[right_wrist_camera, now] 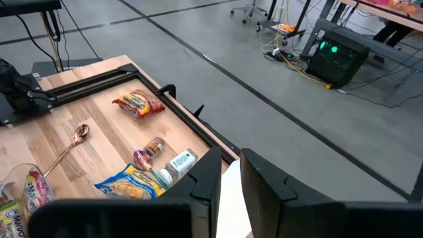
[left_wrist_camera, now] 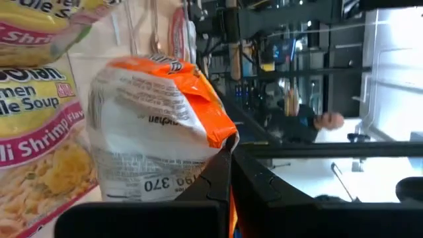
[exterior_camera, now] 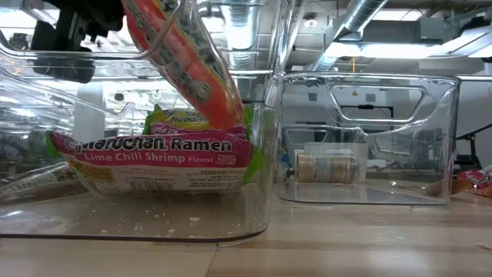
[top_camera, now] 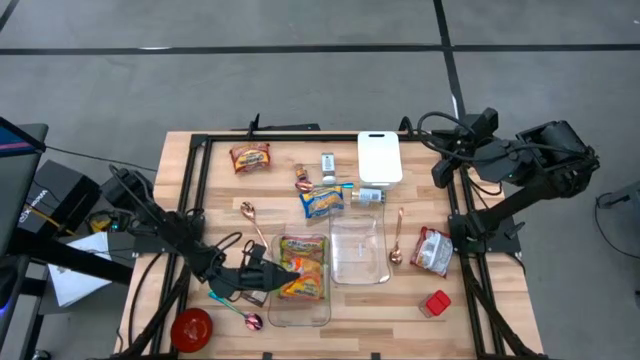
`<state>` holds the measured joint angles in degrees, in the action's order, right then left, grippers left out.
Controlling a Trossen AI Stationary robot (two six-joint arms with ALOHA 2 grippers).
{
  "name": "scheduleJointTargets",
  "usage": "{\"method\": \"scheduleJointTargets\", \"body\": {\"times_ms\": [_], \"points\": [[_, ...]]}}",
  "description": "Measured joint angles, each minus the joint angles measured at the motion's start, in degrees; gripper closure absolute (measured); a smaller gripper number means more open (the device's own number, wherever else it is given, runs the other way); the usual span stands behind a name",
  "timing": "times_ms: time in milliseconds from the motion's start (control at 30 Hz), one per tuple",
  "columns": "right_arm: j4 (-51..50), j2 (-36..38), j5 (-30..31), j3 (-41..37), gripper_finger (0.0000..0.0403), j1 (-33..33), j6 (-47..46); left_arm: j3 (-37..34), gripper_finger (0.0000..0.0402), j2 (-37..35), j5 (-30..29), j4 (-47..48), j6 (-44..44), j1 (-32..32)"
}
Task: Pick & Place Food Item
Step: Put the orange noodle pack into the left transparent bin
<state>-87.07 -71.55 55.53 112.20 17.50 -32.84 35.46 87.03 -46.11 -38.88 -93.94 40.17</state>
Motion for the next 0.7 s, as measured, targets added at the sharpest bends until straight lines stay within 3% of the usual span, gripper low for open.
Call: {"method": "scheduleJointTargets", "body": {"times_ms": [267,500,700], "points": [[-1.21,0.0,0.22,0.0,0.0351,-0.04,0.34,0.01,0.0401,0.19,1.51,4.19,-5.59,-0.32],[-1.6,0.36,0.23,0.01,0.0351,-0.04,0.47,0.02,0.0401,0.19,1.73,4.12,-5.52,-3.06],[-2.22,0.74,0.24,0.02,0.0351,-0.04,0.44,0.02,0.0398,0.19,6.49,6.36,-5.5,-4.96]]}}
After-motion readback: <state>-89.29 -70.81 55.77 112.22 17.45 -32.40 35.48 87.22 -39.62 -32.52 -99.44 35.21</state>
